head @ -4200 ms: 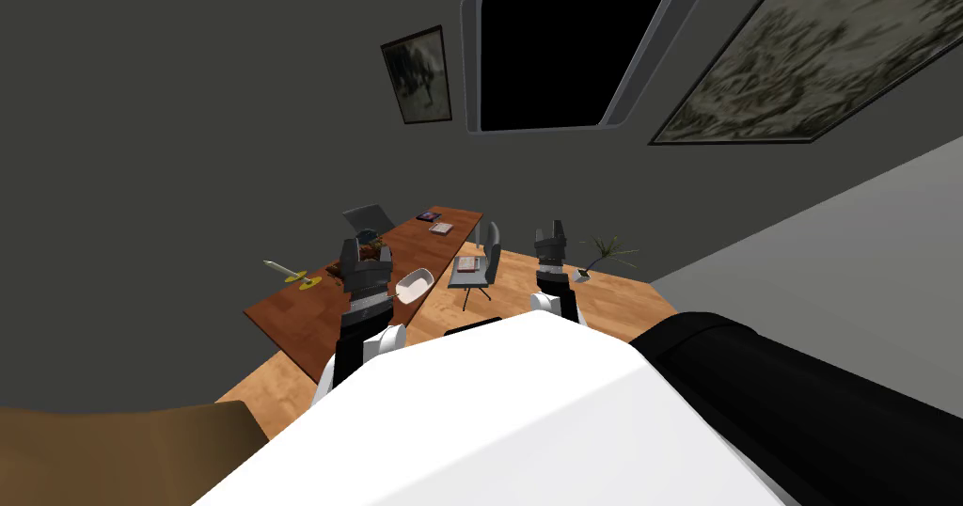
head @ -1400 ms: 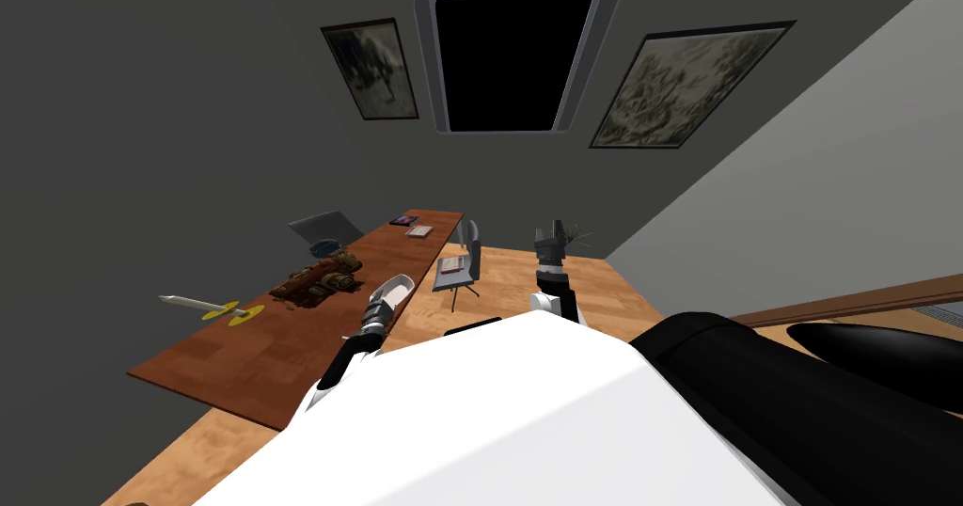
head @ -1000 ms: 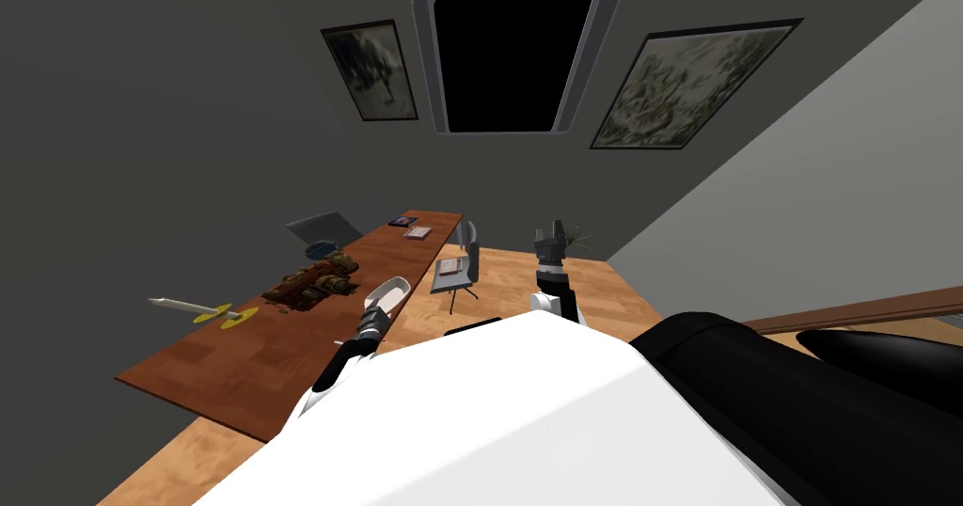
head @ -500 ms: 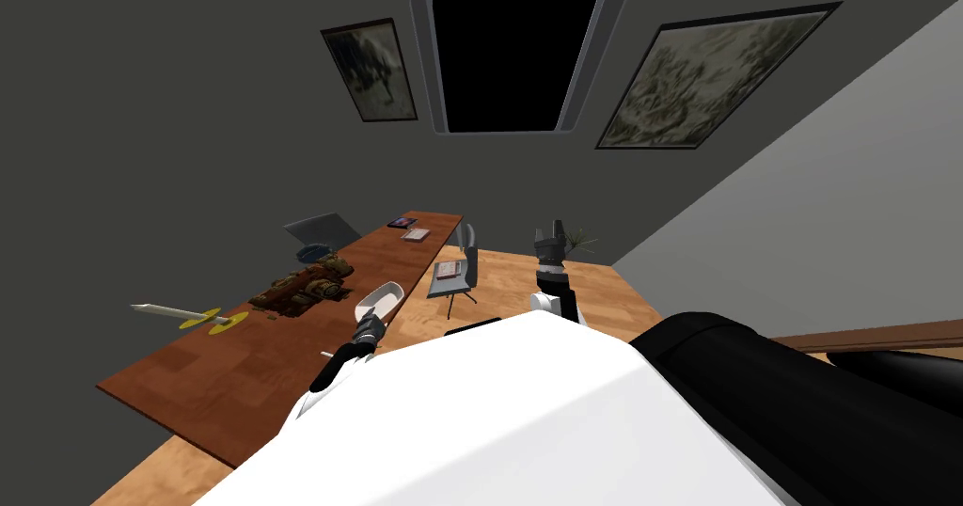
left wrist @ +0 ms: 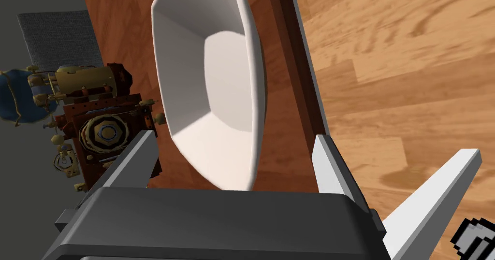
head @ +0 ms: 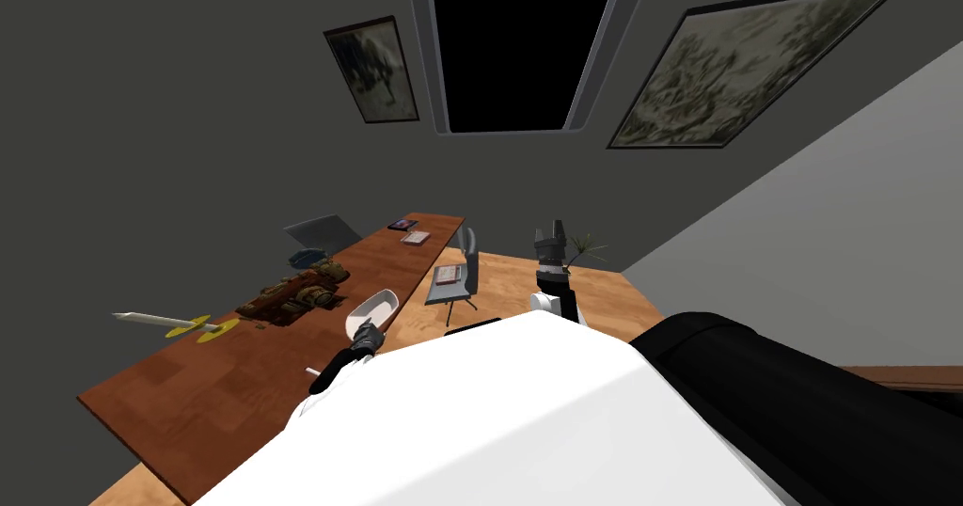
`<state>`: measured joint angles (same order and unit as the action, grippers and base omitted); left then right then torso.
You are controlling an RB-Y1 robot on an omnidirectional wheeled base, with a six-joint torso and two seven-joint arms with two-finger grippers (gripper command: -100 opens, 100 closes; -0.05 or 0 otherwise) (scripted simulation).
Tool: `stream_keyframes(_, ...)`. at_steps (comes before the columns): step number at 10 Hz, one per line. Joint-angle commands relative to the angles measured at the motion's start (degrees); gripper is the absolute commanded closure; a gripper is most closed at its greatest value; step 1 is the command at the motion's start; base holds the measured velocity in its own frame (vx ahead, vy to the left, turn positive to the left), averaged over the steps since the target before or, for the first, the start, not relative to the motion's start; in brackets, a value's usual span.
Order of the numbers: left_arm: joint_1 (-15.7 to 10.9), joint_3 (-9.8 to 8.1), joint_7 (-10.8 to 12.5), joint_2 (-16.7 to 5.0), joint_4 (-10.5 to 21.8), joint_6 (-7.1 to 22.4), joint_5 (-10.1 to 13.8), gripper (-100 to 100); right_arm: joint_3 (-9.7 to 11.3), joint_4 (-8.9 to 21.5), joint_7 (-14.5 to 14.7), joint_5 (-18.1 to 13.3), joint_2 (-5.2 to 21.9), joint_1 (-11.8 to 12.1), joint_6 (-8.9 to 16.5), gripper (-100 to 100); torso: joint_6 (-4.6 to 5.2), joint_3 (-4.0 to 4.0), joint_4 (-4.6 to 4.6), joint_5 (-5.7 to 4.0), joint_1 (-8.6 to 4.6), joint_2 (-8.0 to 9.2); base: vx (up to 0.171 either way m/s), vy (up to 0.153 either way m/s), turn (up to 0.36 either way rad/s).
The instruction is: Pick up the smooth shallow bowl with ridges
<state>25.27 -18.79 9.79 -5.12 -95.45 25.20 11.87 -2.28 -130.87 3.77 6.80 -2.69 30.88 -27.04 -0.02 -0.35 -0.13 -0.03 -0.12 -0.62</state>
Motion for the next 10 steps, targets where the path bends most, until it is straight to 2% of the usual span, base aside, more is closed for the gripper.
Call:
stream_keyframes(1,-1.0,-1.43,0.0,1.9,1.2,1.2,-0.3,-100,0.0,0.0,0.0,0.0,0.0,0.0,0.0,0,0.0,0.0,0.0,0.0,0.0,0.0,0.139,-0.021,0.043)
stream_keyframes(4,-1.7,-3.04,0.0,5.9,1.9,2.0,-0.6,-100,0.0,0.0,0.0,0.0,0.0,0.0,0.0,0,0.01,0.11,0.04,0.06,0.3,0.2,0.095,0.036,0.024)
stream_keyframes(5,-1.9,-3.31,-0.1,6.6,2.0,2.0,-0.7,-100,0.0,0.0,0.0,0.0,0.0,0.0,0.0,0,0.01,0.15,0.05,0.07,0.33,0.28,0.056,0.042,0.013)
stream_keyframes(6,-1.8,-3.09,0.0,6.1,1.9,2.0,-0.7,-100,0.0,0.0,0.0,0.0,0.0,0.0,0.0,0,0.01,0.2,0.07,0.06,0.33,0.36,0.023,0.018,0.0)
stream_keyframes(7,-1.8,-3.12,-0.1,6.2,1.9,2.0,-0.7,0,0.0,0.0,0.0,0.0,0.0,0.0,0.0,0,0.01,0.27,0.1,0.05,0.26,0.48,0.005,0.003,-0.001)
stream_keyframes(8,-2.6,-2.98,-0.1,6.1,3.8,0.7,-0.9,-100,0.0,0.0,0.0,0.0,0.0,0.0,0.0,0,0.01,0.32,0.12,0.04,0.21,0.56,0.023,0.02,0.034)
stream_keyframes(10,-3.4,-2.85,-0.2,6.0,5.7,-0.6,-1.1,-100,0.0,0.0,0.0,0.0,0.0,0.0,0.0,0,0.01,0.28,0.1,0.05,0.29,0.5,0.039,0.031,0.021)
